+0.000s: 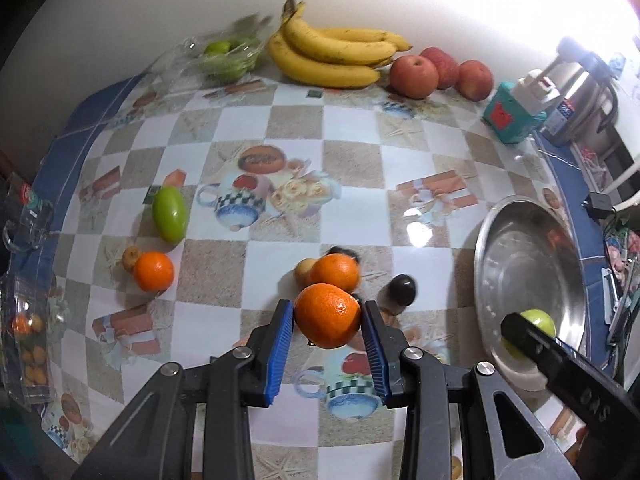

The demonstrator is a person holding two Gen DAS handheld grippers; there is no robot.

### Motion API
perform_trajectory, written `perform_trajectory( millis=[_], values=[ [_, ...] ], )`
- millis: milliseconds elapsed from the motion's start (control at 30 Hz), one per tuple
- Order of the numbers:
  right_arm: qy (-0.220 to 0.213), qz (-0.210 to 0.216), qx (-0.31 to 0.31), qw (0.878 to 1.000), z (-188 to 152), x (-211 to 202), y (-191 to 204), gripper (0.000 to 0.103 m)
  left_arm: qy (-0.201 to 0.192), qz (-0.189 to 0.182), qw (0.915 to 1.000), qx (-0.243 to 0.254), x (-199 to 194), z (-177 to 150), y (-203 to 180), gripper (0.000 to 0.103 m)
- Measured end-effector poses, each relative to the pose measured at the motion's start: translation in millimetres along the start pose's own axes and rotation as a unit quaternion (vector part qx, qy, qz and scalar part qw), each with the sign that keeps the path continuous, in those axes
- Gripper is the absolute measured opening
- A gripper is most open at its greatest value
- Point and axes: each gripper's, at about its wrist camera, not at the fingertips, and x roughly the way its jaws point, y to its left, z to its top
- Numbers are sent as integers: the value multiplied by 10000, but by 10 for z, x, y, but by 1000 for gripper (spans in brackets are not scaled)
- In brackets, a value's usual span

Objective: Organize fruits
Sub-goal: 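Carry the pear and orange over the steel bowl and release both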

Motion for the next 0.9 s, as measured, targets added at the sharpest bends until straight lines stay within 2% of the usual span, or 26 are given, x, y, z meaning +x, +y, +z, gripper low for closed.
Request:
perform_trajectory(
  millis=[200,467,567,700,900],
  values=[
    [-259,-325,476,9980,117,-118,-365,56,-301,-222,9990,264,-87,-7,-287,37],
    [-555,-742,1265,9876,213,-287,-964,56,-694,-410,9931,852,-167,-57,-792,37],
    [-700,-915,1360,9840,246,-367,-1093,56,-790,-502,9898,1072,-153,-87,-1001,38],
    [-912,-920,1431,9812,274,-455,-1183,56,-905,-559,9849,1368,-130,-131,-1240,38],
    [-1267,-986,1342,9779,317,-510,-1174,56,-985,-331,9782,1799,-19,-173,-1518,38]
  ],
)
